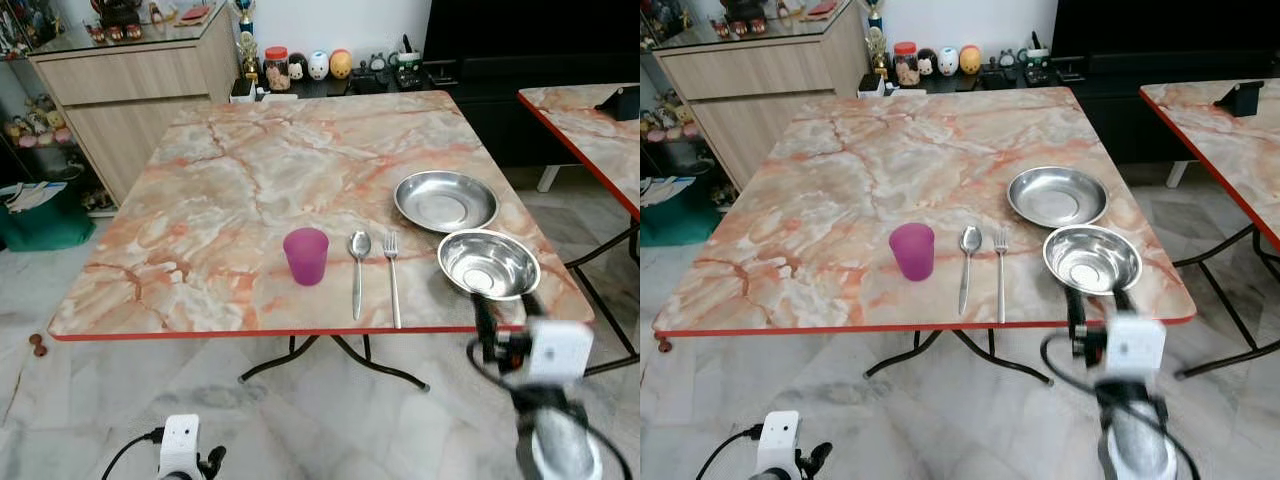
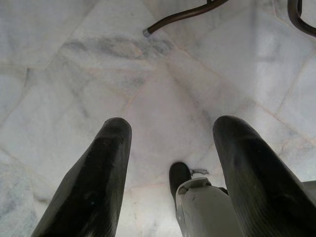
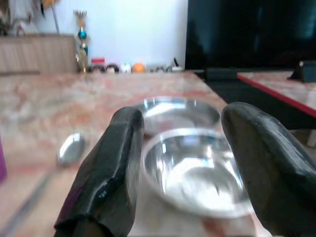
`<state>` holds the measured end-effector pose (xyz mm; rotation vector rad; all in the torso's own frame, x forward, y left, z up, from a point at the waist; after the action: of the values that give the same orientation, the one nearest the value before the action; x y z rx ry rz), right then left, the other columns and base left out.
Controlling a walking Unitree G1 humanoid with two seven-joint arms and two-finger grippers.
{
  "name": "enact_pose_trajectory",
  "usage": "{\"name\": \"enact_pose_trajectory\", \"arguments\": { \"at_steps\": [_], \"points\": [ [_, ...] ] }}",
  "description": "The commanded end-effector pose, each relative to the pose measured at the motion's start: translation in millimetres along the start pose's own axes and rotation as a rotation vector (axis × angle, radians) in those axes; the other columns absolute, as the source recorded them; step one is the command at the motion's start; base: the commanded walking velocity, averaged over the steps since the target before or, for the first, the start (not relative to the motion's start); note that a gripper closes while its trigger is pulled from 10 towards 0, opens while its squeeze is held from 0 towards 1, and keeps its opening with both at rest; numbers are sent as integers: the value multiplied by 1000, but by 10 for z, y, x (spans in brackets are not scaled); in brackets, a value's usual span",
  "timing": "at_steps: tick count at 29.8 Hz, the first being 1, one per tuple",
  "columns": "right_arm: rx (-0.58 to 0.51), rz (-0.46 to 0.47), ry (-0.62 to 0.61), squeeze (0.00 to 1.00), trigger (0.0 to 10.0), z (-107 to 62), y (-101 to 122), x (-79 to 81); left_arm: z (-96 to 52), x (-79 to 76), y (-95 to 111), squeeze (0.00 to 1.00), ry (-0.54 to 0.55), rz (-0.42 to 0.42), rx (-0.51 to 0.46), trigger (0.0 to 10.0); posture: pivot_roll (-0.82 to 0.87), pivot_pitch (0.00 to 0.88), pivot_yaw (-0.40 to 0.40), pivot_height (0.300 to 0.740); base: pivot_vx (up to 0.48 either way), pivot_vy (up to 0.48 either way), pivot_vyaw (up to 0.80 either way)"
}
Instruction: Setting the table
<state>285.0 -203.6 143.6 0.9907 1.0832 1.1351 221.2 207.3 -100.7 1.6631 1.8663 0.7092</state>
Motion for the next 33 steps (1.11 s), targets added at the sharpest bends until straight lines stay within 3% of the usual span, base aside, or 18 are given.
{"name": "enact_pose_trajectory", "arguments": {
  "at_steps": [1, 2, 3, 5, 14, 19, 26, 33],
  "points": [
    [21, 9, -12, 0, 10000, -2, -20, -22, -8, 34, -15, 0, 12, -6, 2, 10000, -93, 0, 62, 701, 0, 0, 0],
    [15, 9, -12, 0, 10000, 25, 3, -22, -8, 33, -15, 0, 12, -8, 1, 10000, -89, 0, 62, 701, 0, 0, 0],
    [0, 23, -40, 0, 10000, 199, 62, -52, -9, 32, -18, 0, 15, -16, 0, 10000, -91, 0, 67, 701, 0, 0, 0],
    [-11, 56, -68, 0, 10000, 393, 122, -73, -11, 28, -30, 0, 15, -26, 2, 10000, -89, 0, 67, 701, 0, 0, 0],
    [-29, 65, -32, 0, 10000, 772, 291, 54, -22, 44, -71, 0, 25, -17, 15, 10000, -82, 0, 60, 701, 0, 0, 0],
    [-24, 90, -15, 0, 10000, 820, 284, 101, -33, 62, -105, 0, 31, -12, 23, 10000, -77, 0, 57, 701, 0, -387, -781],
    [-21, 95, -8, 0, 10000, 846, 249, 141, -42, 62, -132, 0, 34, -12, 27, 10000, -72, 0, 52, 701, 0, -410, 0],
    [-16, 105, 23, 0, 10000, 900, 238, 209, -33, 52, -112, 0, 40, -27, 22, 10000, -69, 0, 47, 701, 0, 0, 0]
  ]
}}
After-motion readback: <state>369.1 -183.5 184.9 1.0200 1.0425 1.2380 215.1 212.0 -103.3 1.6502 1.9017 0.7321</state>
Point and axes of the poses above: a point about 5 cm out from each wrist's last joint towards the gripper, its own z axis pointing out of the wrist towards the gripper, its own y axis along the axis of the wrist's last joint, x = y × z, the point moved 4 cm from there along z, pointing out of the wrist towards the gripper, and after that the axes turned 3 degrees about -z, right-handed, at the moved point
